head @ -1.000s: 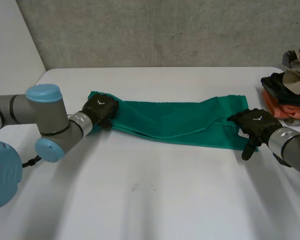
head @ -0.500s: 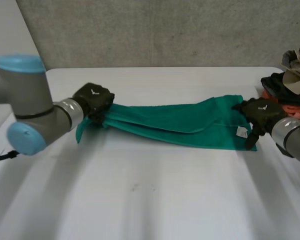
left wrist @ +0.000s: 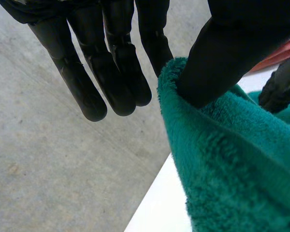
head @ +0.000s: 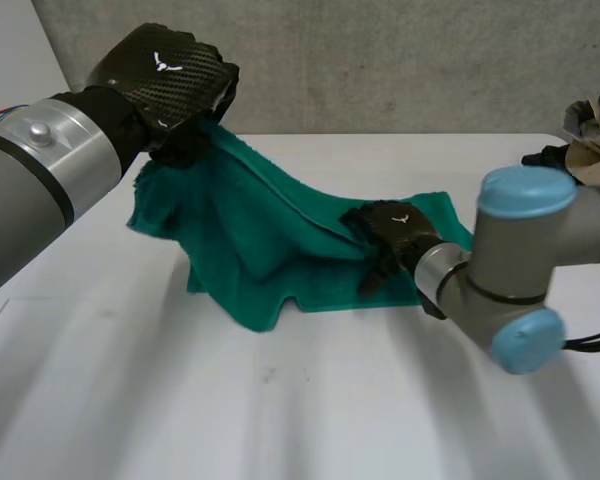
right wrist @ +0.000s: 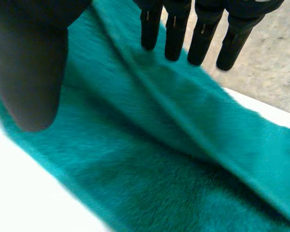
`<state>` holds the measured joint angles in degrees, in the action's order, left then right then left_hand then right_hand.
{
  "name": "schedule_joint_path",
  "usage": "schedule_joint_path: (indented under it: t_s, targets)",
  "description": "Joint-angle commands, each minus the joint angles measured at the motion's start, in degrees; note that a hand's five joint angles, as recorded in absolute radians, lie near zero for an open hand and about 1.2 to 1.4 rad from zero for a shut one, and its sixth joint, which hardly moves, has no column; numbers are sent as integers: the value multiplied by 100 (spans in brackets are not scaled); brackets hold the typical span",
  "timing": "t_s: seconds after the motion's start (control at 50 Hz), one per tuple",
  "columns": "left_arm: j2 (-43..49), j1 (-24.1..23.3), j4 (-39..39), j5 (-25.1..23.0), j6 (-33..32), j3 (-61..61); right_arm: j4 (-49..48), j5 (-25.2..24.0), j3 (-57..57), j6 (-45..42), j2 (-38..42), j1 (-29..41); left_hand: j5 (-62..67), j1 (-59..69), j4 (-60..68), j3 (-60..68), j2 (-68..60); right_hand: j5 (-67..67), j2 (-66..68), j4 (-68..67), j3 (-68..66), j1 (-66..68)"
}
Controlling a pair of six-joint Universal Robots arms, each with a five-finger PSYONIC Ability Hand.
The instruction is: Fold the laundry.
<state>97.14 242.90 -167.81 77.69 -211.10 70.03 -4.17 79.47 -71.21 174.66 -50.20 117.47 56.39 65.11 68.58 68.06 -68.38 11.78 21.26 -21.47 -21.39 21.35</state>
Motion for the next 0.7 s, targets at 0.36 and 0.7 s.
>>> schedule_joint_path:
  t_s: [0.36,0.7]
  targets:
    - [-652,100,-51,282,68,969,-123,45,37,-1724,-1870,-1024,1361,1489,1142,1194,-1162,5822,5874,-5853,-5861,5865]
    - [-1074,39,-173,247,526,697,823,-336,-657,496,-1273,-1324,1361,1489,1142,1194,-1162,-261,-210,230,222,-218]
